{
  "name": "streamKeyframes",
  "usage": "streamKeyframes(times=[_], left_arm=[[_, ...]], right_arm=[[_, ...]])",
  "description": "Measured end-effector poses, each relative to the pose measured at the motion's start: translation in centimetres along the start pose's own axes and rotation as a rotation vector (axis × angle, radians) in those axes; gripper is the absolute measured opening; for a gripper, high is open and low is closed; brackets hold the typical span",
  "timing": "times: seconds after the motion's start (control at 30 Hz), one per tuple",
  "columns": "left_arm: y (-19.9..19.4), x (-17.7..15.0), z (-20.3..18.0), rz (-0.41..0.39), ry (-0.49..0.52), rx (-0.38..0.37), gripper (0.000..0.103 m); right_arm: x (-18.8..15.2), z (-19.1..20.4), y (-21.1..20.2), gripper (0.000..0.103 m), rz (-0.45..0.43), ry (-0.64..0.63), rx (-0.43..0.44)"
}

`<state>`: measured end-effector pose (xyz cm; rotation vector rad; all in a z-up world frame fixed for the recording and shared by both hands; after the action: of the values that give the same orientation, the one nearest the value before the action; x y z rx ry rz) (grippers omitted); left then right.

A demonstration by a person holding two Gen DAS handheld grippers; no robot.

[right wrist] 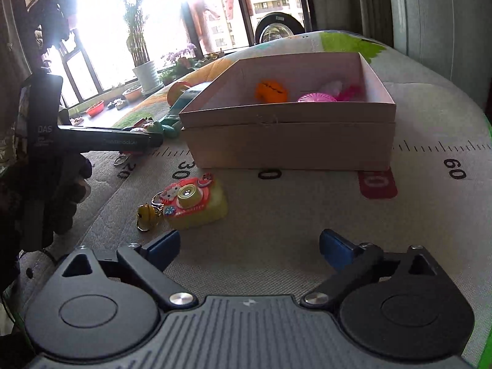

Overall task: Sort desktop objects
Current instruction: 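Grasp the yellow Hello Kitty toy with the right tool, then lift the Hello Kitty toy toward the box with right tool while left grasps the pink pig toy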

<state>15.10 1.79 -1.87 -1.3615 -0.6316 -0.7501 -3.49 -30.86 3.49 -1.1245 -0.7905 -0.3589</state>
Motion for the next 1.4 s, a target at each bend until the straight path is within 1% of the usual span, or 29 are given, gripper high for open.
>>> streamKeyframes(times=[0.07,0.13,0.2,0.33,0.4,0.43,0.47,0.53,0.6,0.63,0.7,0.77,0.8,0.87,0.93,0.97,1.1,1.2,1.3,1.4], left_arm=[[-0.1,-0.4,0.0,0.015,0.006,-0.010,0.054],[-0.9,-1.0,0.1,0.014,0.012,-0.021,0.054],[-2.3,-1.9,0.0,0.010,0.032,-0.048,0.054],[-5.9,-4.8,0.0,0.008,0.052,-0.098,0.055],[-7.7,-6.2,0.0,0.009,0.043,-0.129,0.056],[-8.5,-6.9,0.1,0.009,0.036,-0.144,0.063],[-9.0,-7.4,0.1,0.008,0.030,-0.151,0.076],[-9.7,-8.2,0.2,-0.010,0.038,-0.124,0.089],[-9.8,-8.5,0.3,-0.018,0.055,-0.103,0.090],[-9.7,-8.7,0.3,-0.014,0.049,-0.108,0.091],[-9.6,-8.6,0.7,-0.012,0.028,-0.121,0.095],[-9.5,-8.6,0.9,-0.011,0.018,-0.131,0.096],[-9.4,-8.6,0.9,-0.009,0.015,-0.135,0.096],[-9.5,-8.7,0.9,-0.011,0.008,-0.140,0.097],[-9.4,-8.7,1.0,-0.011,-0.001,-0.144,0.097],[-9.4,-8.7,1.1,-0.008,-0.006,-0.146,0.098],[-9.3,-8.7,1.2,-0.006,-0.014,-0.149,0.099],[-9.3,-8.7,1.1,-0.005,-0.013,-0.147,0.099],[-9.0,-8.6,0.9,0.009,-0.001,-0.142,0.099],[-8.6,-7.9,0.5,0.013,0.009,-0.145,0.099]], right_arm=[[-0.1,0.2,0.1,0.103,0.003,0.005,0.005],[-0.2,0.4,0.2,0.103,0.004,-0.008,-0.003],[-0.2,0.5,0.3,0.103,0.008,-0.018,-0.009],[-0.3,0.9,0.6,0.103,0.024,-0.048,-0.033],[-0.4,1.3,0.8,0.103,0.026,-0.079,-0.054],[-0.6,1.5,0.9,0.103,0.028,-0.103,-0.066],[-0.6,1.8,1.0,0.103,0.035,-0.125,-0.078],[-0.4,2.2,1.2,0.103,0.059,-0.154,-0.082],[0.2,2.8,1.2,0.103,0.056,-0.164,-0.047],[0.5,3.0,1.2,0.103,0.047,-0.169,-0.046],[1.3,3.8,1.6,0.098,0.030,-0.210,-0.055],[1.9,4.5,2.4,0.084,0.034,-0.255,-0.054],[2.1,4.7,2.9,0.080,0.042,-0.257,-0.051],[2.6,5.0,3.8,0.068,0.056,-0.245,-0.025],[2.9,5.3,4.3,0.061,0.053,-0.231,-0.014],[2.9,5.4,4.3,0.056,0.048,-0.226,-0.013],[2.1,5.9,3.5,0.056,0.044,-0.208,0.012],[0.8,5.4,1.9,0.056,0.029,-0.215,-0.017],[-0.3,4.0,0.1,0.056,0.004,-0.178,-0.057],[-1.0,2.9,-0.7,0.057,-0.031,-0.148,-0.102]])
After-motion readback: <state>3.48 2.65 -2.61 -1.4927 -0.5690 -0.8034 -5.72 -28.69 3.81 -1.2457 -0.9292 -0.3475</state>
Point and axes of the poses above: each gripper's, at about its wrist camera, not at the fingertips, and y roughly the way its jaws point, z to its left, x to its top, the point moved 6 cm from there along y, roughly the way its jaws point, and after that the axes turned 2 degrees about -y, right-handed, at the moved point
